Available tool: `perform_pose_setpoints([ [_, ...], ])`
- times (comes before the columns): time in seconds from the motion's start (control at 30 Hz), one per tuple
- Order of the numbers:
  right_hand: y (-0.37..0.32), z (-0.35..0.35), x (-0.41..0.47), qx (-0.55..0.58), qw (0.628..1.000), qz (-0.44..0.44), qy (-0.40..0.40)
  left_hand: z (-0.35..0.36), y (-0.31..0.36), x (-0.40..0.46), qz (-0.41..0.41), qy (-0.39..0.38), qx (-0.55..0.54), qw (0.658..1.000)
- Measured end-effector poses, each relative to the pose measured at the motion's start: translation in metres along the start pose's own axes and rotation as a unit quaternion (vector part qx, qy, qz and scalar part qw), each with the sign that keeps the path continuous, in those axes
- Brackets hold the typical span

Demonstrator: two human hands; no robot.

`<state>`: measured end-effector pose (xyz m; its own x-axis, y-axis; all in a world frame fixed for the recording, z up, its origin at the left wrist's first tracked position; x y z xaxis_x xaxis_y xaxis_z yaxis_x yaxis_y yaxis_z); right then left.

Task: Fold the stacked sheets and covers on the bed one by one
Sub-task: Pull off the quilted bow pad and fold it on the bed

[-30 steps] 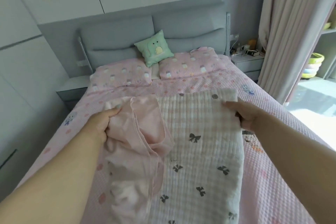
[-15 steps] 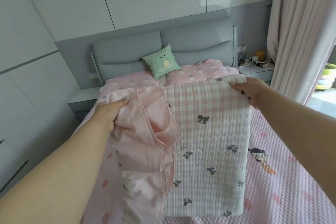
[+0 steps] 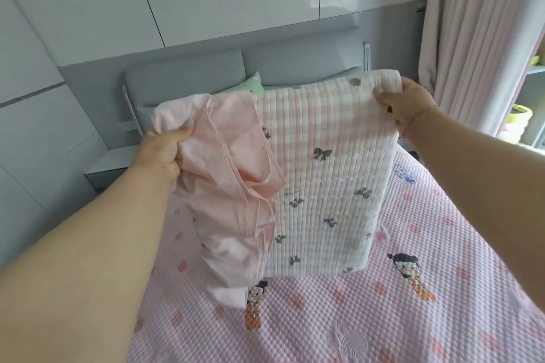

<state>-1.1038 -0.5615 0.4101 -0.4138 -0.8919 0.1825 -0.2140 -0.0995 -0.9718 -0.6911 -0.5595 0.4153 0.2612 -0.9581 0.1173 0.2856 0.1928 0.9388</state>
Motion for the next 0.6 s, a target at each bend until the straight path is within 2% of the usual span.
perform_pose_setpoints([
  [0.13, 0.038, -0.010, -0.007, 0.029, 0.999, 0.024, -0.037, -0.019, -0.031, -0.015, -0.045, -0.017, 0.026, 0.998],
  [0.3, 0.125, -0.022, -0.068, -0.020, 0.988, 0.133, -0.078, -0.066, -0.108, -0.082, -0.171, -0.001, 0.090, 0.981],
  [0.47, 0.201, -0.041, -0.162, -0.029, 0.954, 0.287, -0.078, -0.118, -0.183, -0.165, -0.308, 0.033, 0.044, 0.950],
  [0.6, 0.243, -0.053, -0.245, -0.057, 0.926, 0.365, -0.084, -0.150, -0.220, -0.235, -0.382, 0.056, 0.065, 0.920],
])
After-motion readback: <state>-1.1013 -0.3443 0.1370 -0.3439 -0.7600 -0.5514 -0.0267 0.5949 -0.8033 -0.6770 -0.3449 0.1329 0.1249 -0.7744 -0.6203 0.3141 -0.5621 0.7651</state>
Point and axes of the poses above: each hand's wrist, its own x-axis towards the middle knuckle, its own z-axis out of the palm, y = z × x, the point moved 3 cm from there along x, towards the middle knuckle, and after that the axes turned 7 degrees about -x, right-handed, at the moved point
